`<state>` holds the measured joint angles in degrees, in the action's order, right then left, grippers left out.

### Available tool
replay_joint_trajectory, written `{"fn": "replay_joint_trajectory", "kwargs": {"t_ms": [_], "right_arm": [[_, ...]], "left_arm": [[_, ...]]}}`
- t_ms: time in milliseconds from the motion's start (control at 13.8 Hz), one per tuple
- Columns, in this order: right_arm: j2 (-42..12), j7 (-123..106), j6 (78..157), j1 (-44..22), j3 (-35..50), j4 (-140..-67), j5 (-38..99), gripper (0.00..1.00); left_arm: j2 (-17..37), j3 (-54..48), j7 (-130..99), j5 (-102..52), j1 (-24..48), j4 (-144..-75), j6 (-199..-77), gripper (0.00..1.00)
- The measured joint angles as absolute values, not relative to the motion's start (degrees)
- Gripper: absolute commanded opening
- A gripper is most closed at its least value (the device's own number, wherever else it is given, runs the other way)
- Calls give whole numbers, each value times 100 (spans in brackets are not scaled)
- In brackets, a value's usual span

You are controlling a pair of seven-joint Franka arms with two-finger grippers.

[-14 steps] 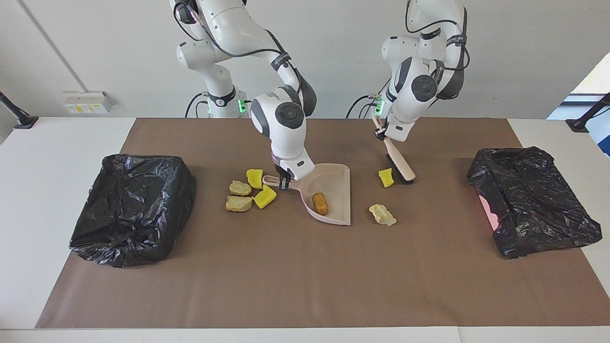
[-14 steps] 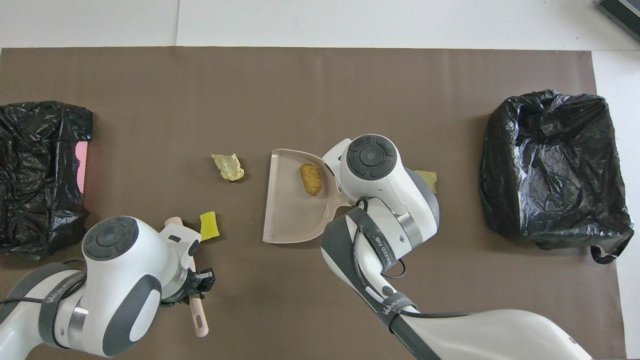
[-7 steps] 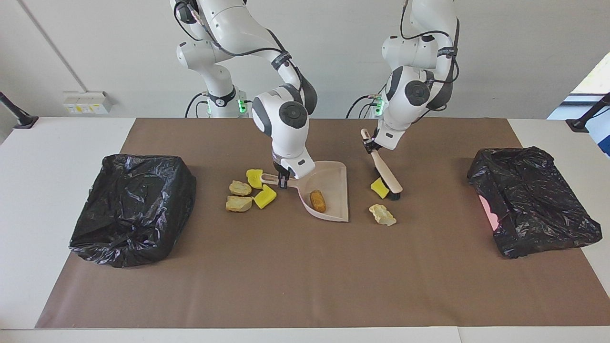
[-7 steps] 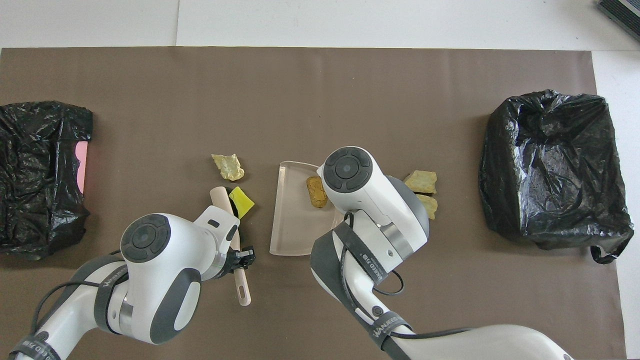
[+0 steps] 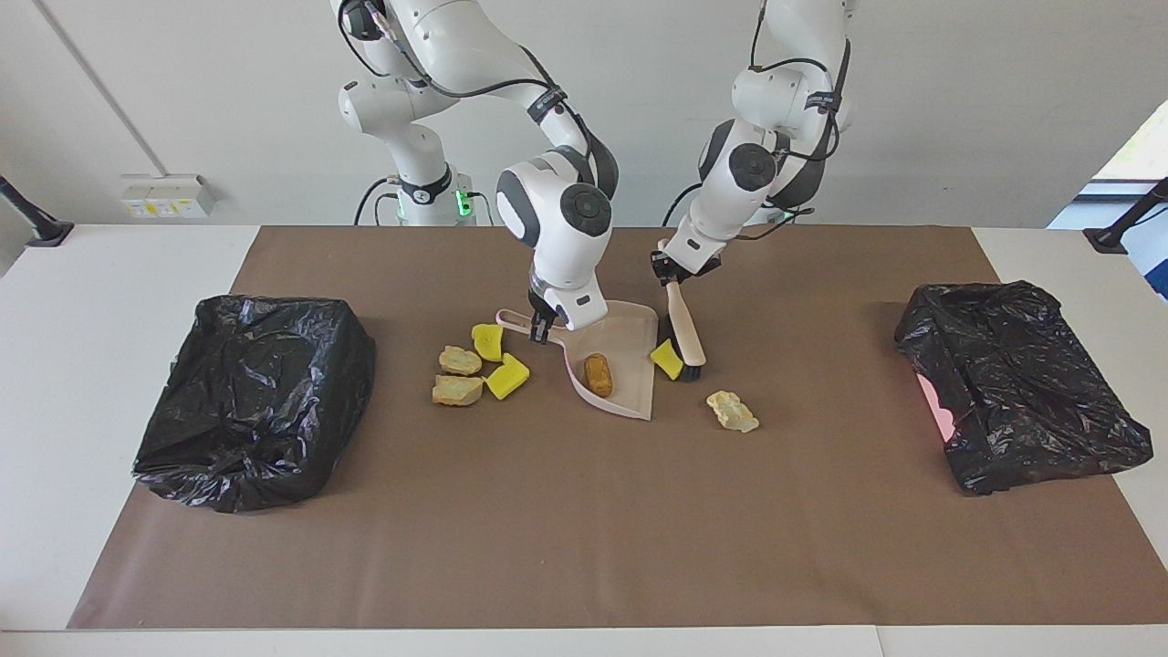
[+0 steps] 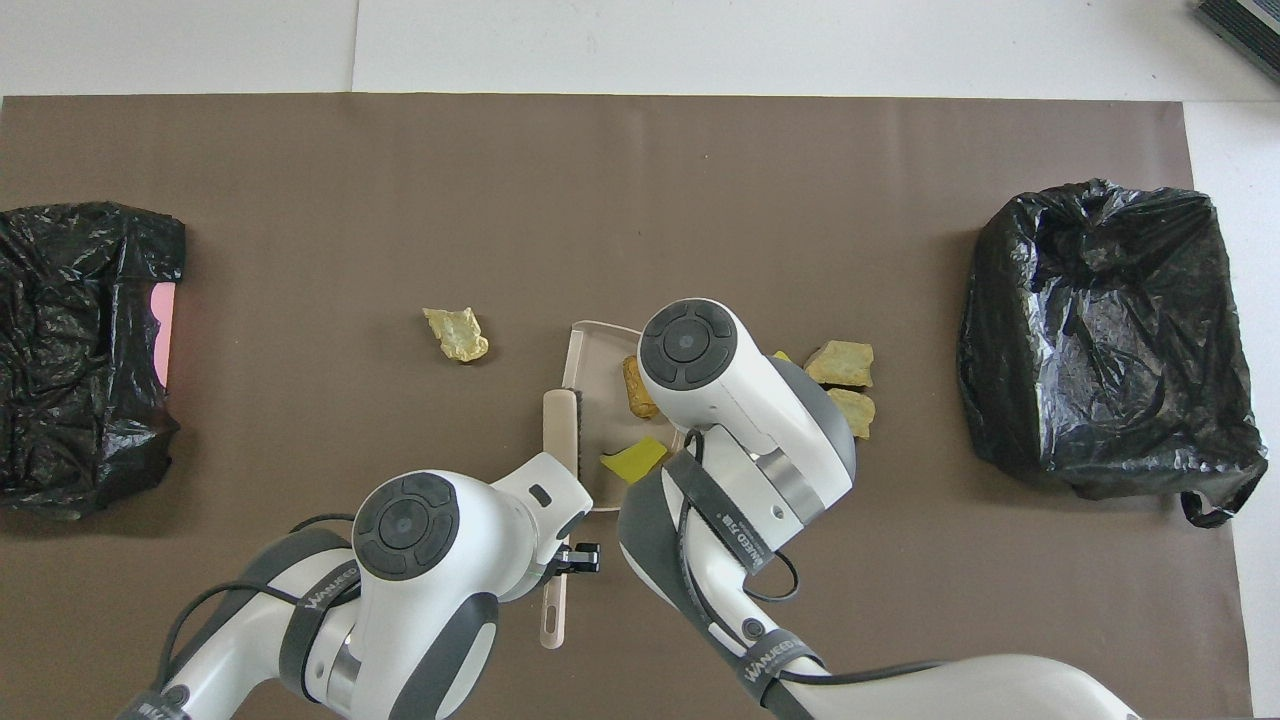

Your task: Sweep and dump trash in bin

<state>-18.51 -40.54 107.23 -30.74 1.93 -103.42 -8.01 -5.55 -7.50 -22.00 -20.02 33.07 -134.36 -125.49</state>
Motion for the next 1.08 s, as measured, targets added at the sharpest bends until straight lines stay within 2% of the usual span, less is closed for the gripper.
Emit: {"fn": "replay_joint_trajectory", "kwargs": {"t_ms": [217,433,722,1084], "right_arm": [[-1850,-4053,10723,-3074,193,-10343,-801,0],[-1850,-4052,10723,-3074,193,-10343,-801,0],[-1850,-4041,10723,-3074,193,-10344,-801,0],[-1850,-4040,10723,-3074,193,-10344,-801,0]], "left_arm": [[-479,-644,-2118,-1967,3134,-12919,-11941,0],[-293,-573,-1872,-1078,2447,-12422,-11696,0],[407,-534,-827,42,1546,-11564,-11548,0],[1339,-523,233,795,788,-10759,-11560,0]]}}
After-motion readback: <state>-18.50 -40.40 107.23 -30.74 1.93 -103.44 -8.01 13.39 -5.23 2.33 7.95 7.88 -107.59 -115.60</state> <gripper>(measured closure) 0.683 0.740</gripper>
